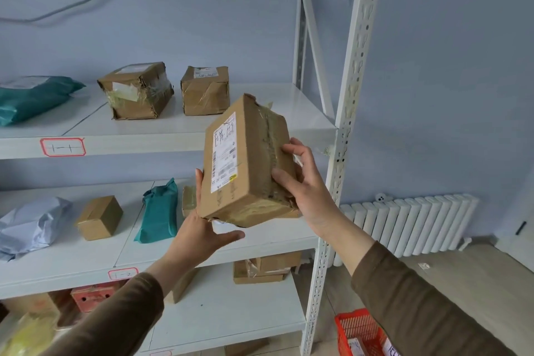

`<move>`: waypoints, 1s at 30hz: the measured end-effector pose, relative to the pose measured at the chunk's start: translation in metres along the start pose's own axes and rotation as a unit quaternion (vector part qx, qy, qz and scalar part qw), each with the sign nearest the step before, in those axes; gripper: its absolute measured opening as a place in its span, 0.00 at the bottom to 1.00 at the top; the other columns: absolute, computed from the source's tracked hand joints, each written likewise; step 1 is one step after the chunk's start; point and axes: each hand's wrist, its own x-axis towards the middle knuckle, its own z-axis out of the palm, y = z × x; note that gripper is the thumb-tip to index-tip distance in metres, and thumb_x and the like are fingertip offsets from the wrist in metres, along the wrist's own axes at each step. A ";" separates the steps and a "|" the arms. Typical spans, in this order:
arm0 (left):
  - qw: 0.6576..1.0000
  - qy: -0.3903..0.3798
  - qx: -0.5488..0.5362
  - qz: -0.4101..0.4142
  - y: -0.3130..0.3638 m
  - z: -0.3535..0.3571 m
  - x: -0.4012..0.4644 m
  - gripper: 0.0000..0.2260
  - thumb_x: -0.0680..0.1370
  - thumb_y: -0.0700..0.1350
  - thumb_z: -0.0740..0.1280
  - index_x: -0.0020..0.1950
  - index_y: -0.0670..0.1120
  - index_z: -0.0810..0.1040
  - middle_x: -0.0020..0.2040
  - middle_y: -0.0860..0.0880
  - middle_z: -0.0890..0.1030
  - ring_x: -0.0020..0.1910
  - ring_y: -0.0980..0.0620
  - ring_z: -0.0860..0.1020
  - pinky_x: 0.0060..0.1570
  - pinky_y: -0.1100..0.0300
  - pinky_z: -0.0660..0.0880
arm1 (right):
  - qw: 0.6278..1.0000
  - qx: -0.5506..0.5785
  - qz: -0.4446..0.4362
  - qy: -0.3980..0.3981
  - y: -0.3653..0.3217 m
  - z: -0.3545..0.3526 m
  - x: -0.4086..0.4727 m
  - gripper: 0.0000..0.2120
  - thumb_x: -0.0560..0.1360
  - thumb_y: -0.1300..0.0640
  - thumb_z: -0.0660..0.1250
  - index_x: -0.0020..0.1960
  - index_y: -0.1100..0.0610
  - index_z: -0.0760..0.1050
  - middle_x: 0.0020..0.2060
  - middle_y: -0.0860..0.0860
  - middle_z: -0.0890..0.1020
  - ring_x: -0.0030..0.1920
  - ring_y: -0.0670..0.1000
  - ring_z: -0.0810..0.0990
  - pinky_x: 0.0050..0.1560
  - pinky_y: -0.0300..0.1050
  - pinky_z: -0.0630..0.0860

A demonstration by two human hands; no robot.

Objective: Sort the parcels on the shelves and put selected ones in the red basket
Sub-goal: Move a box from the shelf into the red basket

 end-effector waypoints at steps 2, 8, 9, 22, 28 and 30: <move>0.998 -0.013 -0.060 0.023 0.010 -0.004 -0.003 0.66 0.66 0.55 0.82 0.82 0.54 0.32 0.76 0.78 0.37 0.70 0.83 0.55 0.65 0.81 0.58 | 0.999 0.030 0.039 -0.001 0.003 -0.012 0.000 0.21 0.80 0.54 0.70 0.72 0.50 0.72 0.76 0.47 0.70 0.71 0.51 0.76 0.59 0.44 0.79; 0.987 -0.020 -0.139 0.082 0.043 -0.010 -0.006 0.53 0.71 0.76 0.63 0.81 0.61 0.30 0.80 0.73 0.54 0.78 0.64 0.63 0.76 0.60 0.61 | 0.994 0.028 0.102 0.024 0.019 -0.021 0.000 0.18 0.85 0.53 0.62 0.73 0.41 0.74 0.65 0.50 0.83 0.66 0.53 0.81 0.68 0.61 0.75; 0.987 -0.012 -0.141 0.081 0.044 -0.009 -0.004 0.50 0.73 0.76 0.61 0.80 0.63 0.30 0.79 0.74 0.55 0.77 0.65 0.64 0.77 0.55 0.62 | 0.993 0.036 0.109 0.030 0.021 -0.021 0.001 0.18 0.85 0.52 0.61 0.73 0.41 0.74 0.66 0.49 0.82 0.68 0.54 0.80 0.70 0.63 0.73; 0.985 0.038 -0.157 0.066 0.053 0.001 0.034 0.37 0.80 0.64 0.59 0.80 0.69 0.36 0.77 0.76 0.58 0.76 0.58 0.69 0.75 0.47 0.68 | 0.985 0.068 0.147 0.060 0.014 -0.024 0.025 0.21 0.85 0.40 0.55 0.69 0.46 0.78 0.62 0.51 0.85 0.66 0.54 0.81 0.66 0.56 0.76; 0.975 0.035 -0.217 0.011 0.044 -0.002 0.053 0.27 0.78 0.62 0.62 0.75 0.65 0.56 0.68 0.66 0.74 0.65 0.61 0.77 0.68 0.45 0.76 | 0.982 0.042 0.179 0.041 0.014 -0.029 0.031 0.41 0.66 0.30 0.74 0.71 0.48 0.68 0.62 0.52 0.84 0.64 0.56 0.81 0.64 0.60 0.78; 0.970 0.015 -0.241 0.004 0.044 -0.004 0.059 0.28 0.77 0.60 0.67 0.75 0.63 0.59 0.71 0.62 0.73 0.70 0.57 0.75 0.70 0.42 0.74 | 0.984 0.014 0.173 0.045 0.017 -0.034 0.034 0.36 0.67 0.38 0.76 0.69 0.46 0.66 0.61 0.52 0.84 0.61 0.54 0.83 0.55 0.54 0.81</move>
